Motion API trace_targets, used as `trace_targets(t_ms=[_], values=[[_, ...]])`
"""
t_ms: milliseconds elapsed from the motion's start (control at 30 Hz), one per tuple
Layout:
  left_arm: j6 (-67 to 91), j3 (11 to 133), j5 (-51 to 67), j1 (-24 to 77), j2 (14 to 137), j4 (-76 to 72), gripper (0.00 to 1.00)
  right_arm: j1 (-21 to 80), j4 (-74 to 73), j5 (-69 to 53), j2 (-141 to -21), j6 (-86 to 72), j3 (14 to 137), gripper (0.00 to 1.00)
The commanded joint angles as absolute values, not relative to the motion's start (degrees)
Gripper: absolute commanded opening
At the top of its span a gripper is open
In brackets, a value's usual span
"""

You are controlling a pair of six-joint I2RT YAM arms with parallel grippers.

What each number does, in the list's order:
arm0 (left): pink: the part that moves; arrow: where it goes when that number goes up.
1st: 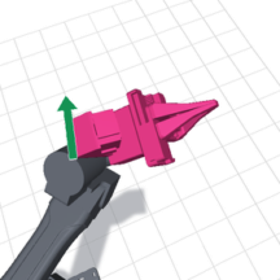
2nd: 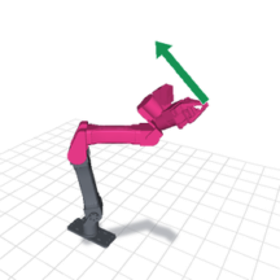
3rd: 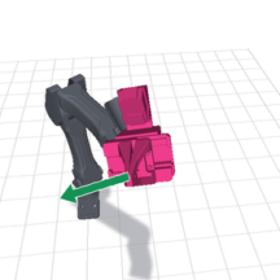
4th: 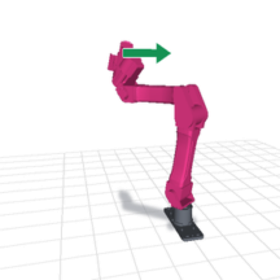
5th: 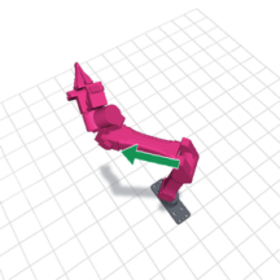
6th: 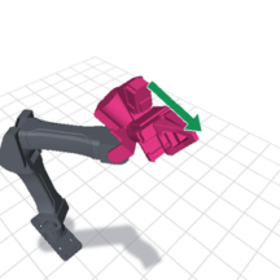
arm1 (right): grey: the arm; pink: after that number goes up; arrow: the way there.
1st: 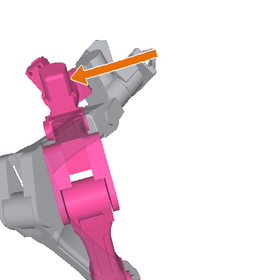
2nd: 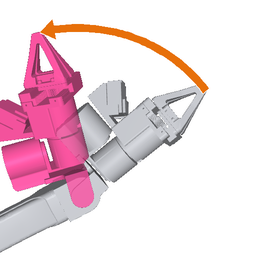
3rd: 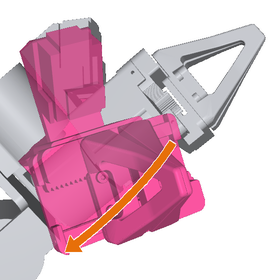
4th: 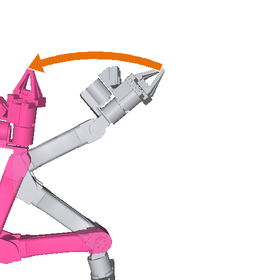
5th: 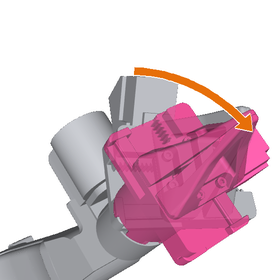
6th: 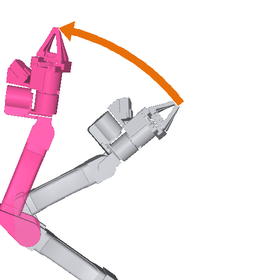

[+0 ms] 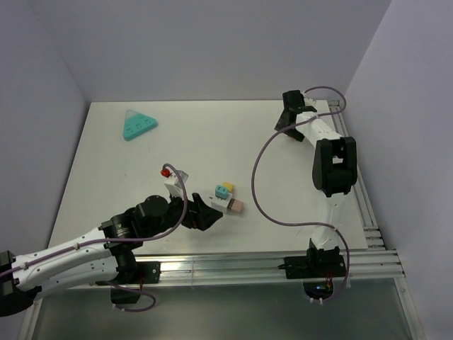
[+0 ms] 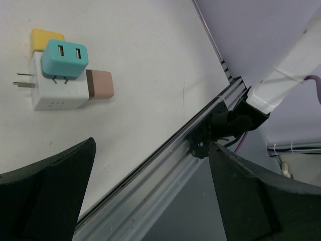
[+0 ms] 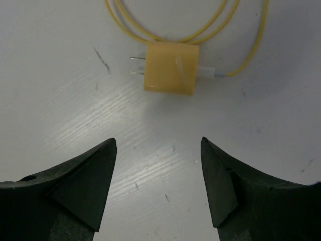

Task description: Insert the plug

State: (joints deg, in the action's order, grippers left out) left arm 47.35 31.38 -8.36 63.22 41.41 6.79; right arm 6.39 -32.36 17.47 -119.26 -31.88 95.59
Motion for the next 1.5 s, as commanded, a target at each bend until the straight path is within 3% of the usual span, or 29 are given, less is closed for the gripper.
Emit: trace_targets(t_ms=[0, 833, 933, 1033, 1067, 1167, 1300, 1467], values=[[44.8, 32.9, -5.1, 63.5, 41.0, 6.2, 0.99, 5.1, -33.3, 20.3, -121.1, -32.4, 100.1, 0.74], [46.0, 32.3, 0.7, 63.5, 41.3, 5.4, 1.00, 1.0, -44.0, 14.2, -136.8, -30.9, 119.4, 0.63], [46.1, 33.0, 1.1, 63.5, 41.4, 5.8, 0.99, 0.7, -45.8, 13.9, -138.3, -30.9, 121.5, 0.57], [45.9, 34.9, 0.8, 63.5, 41.3, 7.2, 0.99, 0.7, -44.9, 13.9, -137.5, -30.9, 120.4, 0.38], [46.0, 35.3, 0.4, 63.5, 41.2, 8.4, 0.99, 0.7, -44.6, 14.2, -136.9, -30.9, 119.7, 0.25], [46.2, 36.4, 0.3, 63.5, 40.0, 9.6, 0.96, 1.1, -40.5, 15.5, -131.9, -30.5, 113.2, 0.01], [48.2, 36.1, 0.9, 63.4, 38.7, 9.6, 0.94, 1.8, -36.3, 15.3, -121.8, -30.2, 102.2, 0.00], [50.7, 35.7, 1.6, 63.5, 39.8, 8.2, 0.91, 4.8, -27.4, 13.7, -104.1, -29.7, 79.8, 0.00]])
